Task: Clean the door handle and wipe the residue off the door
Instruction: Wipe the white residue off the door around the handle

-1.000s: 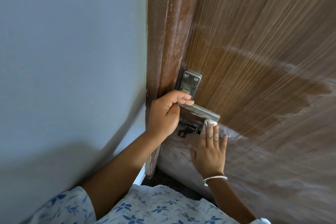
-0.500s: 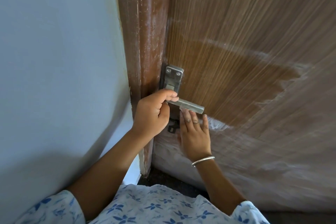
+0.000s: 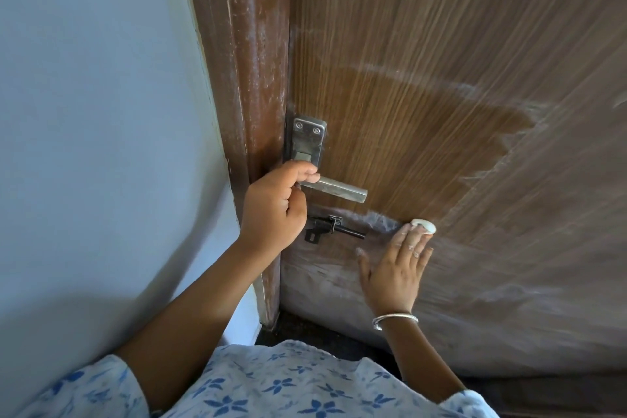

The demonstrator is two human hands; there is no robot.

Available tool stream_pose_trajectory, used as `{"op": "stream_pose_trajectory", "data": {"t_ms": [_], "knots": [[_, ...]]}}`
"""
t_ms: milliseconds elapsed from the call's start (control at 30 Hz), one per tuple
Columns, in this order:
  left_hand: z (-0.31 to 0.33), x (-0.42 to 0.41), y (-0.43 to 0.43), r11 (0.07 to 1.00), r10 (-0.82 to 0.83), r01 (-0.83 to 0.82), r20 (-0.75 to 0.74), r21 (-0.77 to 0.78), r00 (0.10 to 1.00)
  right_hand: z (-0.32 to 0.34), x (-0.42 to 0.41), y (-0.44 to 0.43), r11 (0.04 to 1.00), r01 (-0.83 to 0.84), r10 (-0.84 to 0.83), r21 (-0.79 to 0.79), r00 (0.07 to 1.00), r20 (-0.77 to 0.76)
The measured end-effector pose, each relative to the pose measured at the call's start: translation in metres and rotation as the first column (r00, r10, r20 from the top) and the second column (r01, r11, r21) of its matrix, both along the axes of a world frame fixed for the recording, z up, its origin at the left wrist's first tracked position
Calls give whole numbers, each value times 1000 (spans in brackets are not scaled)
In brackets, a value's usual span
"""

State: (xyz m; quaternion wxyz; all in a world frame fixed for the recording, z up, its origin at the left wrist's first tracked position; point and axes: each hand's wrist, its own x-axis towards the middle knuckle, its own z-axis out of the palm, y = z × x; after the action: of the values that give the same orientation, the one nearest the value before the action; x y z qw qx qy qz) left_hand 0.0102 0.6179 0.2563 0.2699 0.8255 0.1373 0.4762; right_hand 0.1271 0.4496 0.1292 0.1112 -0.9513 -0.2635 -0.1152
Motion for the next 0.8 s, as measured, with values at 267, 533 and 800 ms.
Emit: {"op": "stream_pose_trajectory", "data": {"t_ms": [267,533,800], "knots": [[2,0,-1,1000,-10,10,-8,16,1000,2,-10,28,957,-263,276,-124,955,106],[1,0,-1,1000,-2,2,-1,12,1000,-10,-5,-6,1000,5,-6,-13,997,-71],[3,-2,0,1000,-15,15,-10,18,1000,-9,-29,35,971,-221,217,-91,975,-55]]}}
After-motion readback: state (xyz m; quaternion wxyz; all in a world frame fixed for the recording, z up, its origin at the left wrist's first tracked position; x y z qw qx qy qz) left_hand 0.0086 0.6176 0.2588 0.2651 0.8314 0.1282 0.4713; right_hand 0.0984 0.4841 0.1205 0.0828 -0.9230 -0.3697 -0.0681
